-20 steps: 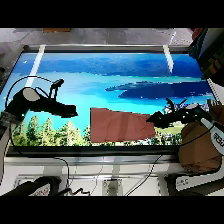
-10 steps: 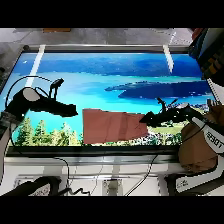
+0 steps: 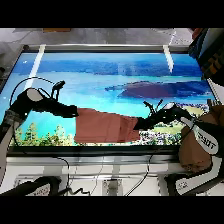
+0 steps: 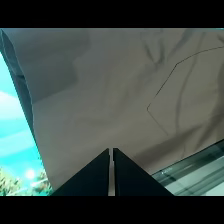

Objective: Fold the clothes and pants, and hang the long-sleeved shirts on hangers.

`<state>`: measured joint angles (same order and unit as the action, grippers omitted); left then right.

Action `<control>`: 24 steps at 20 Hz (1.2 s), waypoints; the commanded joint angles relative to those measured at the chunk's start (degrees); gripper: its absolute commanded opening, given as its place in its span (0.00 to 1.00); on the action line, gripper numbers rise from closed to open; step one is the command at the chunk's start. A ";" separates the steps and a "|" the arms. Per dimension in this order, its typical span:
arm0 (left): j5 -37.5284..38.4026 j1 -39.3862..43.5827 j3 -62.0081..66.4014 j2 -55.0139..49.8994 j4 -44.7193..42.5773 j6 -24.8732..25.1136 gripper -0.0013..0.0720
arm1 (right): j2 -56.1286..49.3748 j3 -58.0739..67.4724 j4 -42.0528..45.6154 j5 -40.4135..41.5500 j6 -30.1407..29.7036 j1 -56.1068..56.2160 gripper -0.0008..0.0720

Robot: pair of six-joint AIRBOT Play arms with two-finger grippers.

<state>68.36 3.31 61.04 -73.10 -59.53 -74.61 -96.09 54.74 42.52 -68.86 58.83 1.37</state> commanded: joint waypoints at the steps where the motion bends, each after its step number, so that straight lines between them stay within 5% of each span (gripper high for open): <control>1: 0.04 -0.07 -0.02 -0.26 -0.02 0.02 0.07 | 0.20 2.32 -2.71 -0.57 0.07 0.83 0.03; 7: 0.02 -0.22 0.35 -0.15 -0.11 2.32 0.02 | 1.33 16.76 -3.56 -13.00 1.44 -2.38 0.03; 11: 0.00 -0.20 5.51 1.60 -0.52 6.51 0.02 | 8.39 25.55 -3.32 -11.32 6.73 -10.47 0.03; 20: -4.13 -0.20 10.05 10.75 -0.50 7.39 0.02 | 27.19 34.18 8.28 -10.75 24.94 -45.77 0.03; 24: -4.28 -0.20 10.03 10.86 -0.50 7.39 0.02 | 34.69 34.18 16.87 -11.85 26.73 -61.96 0.03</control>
<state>64.73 3.18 70.89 -62.83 -59.99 -67.37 -66.48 88.49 52.18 -80.36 82.35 -49.80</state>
